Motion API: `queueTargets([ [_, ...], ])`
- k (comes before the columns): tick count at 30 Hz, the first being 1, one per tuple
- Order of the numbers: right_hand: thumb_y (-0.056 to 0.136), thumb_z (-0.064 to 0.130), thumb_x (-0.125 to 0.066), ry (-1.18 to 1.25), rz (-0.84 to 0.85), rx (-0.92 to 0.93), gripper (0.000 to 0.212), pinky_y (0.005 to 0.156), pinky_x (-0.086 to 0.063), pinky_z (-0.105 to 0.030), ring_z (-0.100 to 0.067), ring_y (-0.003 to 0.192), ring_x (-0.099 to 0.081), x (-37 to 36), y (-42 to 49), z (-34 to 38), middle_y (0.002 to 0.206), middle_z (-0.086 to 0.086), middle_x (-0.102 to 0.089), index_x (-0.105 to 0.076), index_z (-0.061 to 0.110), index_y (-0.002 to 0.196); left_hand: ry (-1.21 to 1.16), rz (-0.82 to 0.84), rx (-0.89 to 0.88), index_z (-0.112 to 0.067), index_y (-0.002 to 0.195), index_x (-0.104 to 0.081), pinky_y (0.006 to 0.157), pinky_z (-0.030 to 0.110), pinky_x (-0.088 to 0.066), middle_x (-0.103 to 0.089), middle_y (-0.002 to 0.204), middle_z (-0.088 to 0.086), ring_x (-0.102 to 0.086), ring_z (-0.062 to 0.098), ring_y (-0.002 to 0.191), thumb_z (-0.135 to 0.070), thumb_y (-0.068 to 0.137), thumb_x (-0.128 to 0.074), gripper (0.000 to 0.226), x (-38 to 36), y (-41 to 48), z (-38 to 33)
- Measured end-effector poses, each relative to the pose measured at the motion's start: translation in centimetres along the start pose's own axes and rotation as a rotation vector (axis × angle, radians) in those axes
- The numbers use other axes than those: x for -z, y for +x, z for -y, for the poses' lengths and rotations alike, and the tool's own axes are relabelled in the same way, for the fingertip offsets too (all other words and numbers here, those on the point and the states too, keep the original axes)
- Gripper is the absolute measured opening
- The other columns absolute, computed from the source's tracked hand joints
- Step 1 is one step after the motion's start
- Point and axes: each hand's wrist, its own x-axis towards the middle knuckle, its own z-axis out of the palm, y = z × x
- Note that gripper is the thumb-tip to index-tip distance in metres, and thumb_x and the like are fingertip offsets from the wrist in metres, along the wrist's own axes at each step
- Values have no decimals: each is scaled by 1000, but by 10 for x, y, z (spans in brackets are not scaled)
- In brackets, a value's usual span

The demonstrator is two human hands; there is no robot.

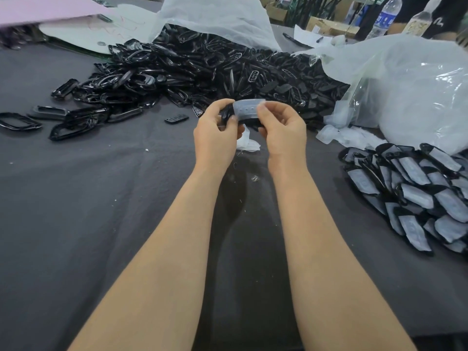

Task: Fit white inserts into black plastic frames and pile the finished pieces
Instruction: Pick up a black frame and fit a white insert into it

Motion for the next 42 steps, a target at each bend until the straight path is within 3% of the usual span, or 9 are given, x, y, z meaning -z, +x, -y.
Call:
queueTargets([
  [8, 90, 2, -61, 45, -106, 30, 20, 66, -53, -21, -10, 70, -60, -4, 0, -9, 76, -2, -61, -59, 17, 77, -106, 131, 2, -21, 110, -59, 70, 14, -54, -69, 87, 1, -68, 0, 72, -3, 97, -51, 23, -2, -2, -3],
  [17, 89, 5, -61, -162, -117, 115, 21, 77, -57, -35, -15, 77, -63, -1, 2, -15, 80, 1, -64, -58, 22, 76, -90, 119, -8, -21, 111, -60, 70, 14, -53, -68, 90, 2, -68, 0, 72, -3, 97, -51, 24, -2, -4, -3],
  [24, 89, 4, -60, -170, -160, 150, 16, 73, -56, -25, -15, 81, -63, -7, -3, -14, 84, -1, -63, -58, 18, 80, -64, 81, -6, -25, 112, -57, 72, 16, -55, -69, 89, 2, -70, 2, 76, -5, 98, -48, 26, -3, -2, -1],
  [31, 90, 4, -60, -204, -171, 158, 9, 80, -55, -30, -11, 79, -60, -9, -4, -16, 81, 5, -61, -59, 12, 85, -73, 17, 25, -19, 108, -56, 65, 15, -54, -68, 87, 3, -69, 6, 70, -11, 102, -41, 18, -4, -1, -1],
  [35, 90, 3, -60, -215, -155, 180, 12, 77, -54, -26, -10, 77, -60, -9, -4, -16, 79, 5, -60, -58, 13, 84, -61, 29, 0, -17, 108, -56, 68, 17, -55, -69, 83, 2, -68, 4, 68, -12, 98, -53, 11, -3, -3, -2],
  [39, 90, 4, -59, -202, -135, 137, 19, 84, -55, -40, -26, 88, -65, -9, -4, -16, 86, -3, -62, -55, 19, 80, -2, 21, -8, -18, 109, -54, 76, 22, -57, -69, 89, 3, -70, 9, 77, -5, 95, -55, 19, -3, -4, -3],
  [42, 89, 4, -61, -151, -144, 104, 16, 86, -54, -43, -26, 89, -65, -9, -5, -16, 88, -6, -62, -52, 18, 88, -5, 19, -13, -18, 107, -54, 75, 21, -57, -68, 89, 5, -68, 5, 72, -3, 95, -55, 20, -3, -5, -3],
])
